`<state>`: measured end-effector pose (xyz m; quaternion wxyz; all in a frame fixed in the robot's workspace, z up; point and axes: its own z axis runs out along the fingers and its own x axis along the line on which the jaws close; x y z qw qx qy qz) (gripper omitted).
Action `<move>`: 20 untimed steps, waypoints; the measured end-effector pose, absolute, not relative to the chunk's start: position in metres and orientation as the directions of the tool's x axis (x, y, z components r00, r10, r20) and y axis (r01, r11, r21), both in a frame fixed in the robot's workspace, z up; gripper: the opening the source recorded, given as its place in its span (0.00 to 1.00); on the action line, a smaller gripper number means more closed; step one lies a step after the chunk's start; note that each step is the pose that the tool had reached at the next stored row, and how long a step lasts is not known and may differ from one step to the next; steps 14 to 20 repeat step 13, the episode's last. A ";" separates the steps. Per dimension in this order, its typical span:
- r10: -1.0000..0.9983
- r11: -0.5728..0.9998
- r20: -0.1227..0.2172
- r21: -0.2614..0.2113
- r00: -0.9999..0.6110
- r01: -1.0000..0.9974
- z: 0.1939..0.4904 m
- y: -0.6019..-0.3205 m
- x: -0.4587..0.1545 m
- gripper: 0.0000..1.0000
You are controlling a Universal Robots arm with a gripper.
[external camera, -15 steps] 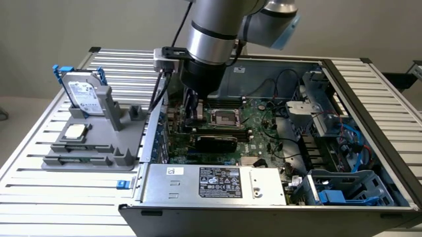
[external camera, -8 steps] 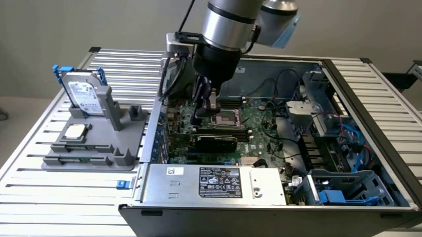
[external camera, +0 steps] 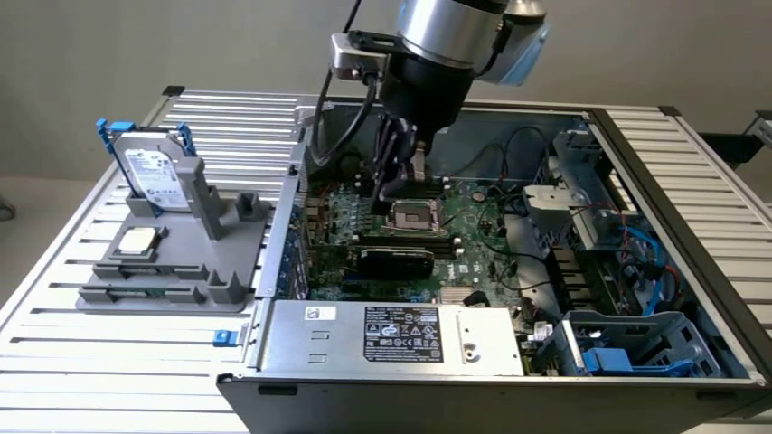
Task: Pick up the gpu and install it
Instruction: 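Insert the gpu into the slot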
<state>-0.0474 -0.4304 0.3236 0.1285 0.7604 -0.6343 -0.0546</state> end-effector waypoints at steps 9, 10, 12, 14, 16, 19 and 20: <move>-0.977 -0.170 0.075 0.275 0.197 -0.946 0.331 -0.431 -0.032 0.11; -0.977 -0.170 0.075 0.275 0.197 -0.946 0.331 -0.431 -0.032 0.11; -0.977 -0.170 0.075 0.275 0.197 -0.946 0.331 -0.431 -0.032 0.11; -0.977 -0.170 0.075 0.275 0.197 -0.946 0.331 -0.431 -0.032 0.11; -0.977 -0.170 0.075 0.275 0.197 -0.946 0.331 -0.431 -0.032 0.11; -0.977 -0.170 0.075 0.275 0.197 -0.946 0.331 -0.431 -0.032 0.11; -0.977 -0.170 0.075 0.275 0.197 -0.946 0.331 -0.431 -0.032 0.11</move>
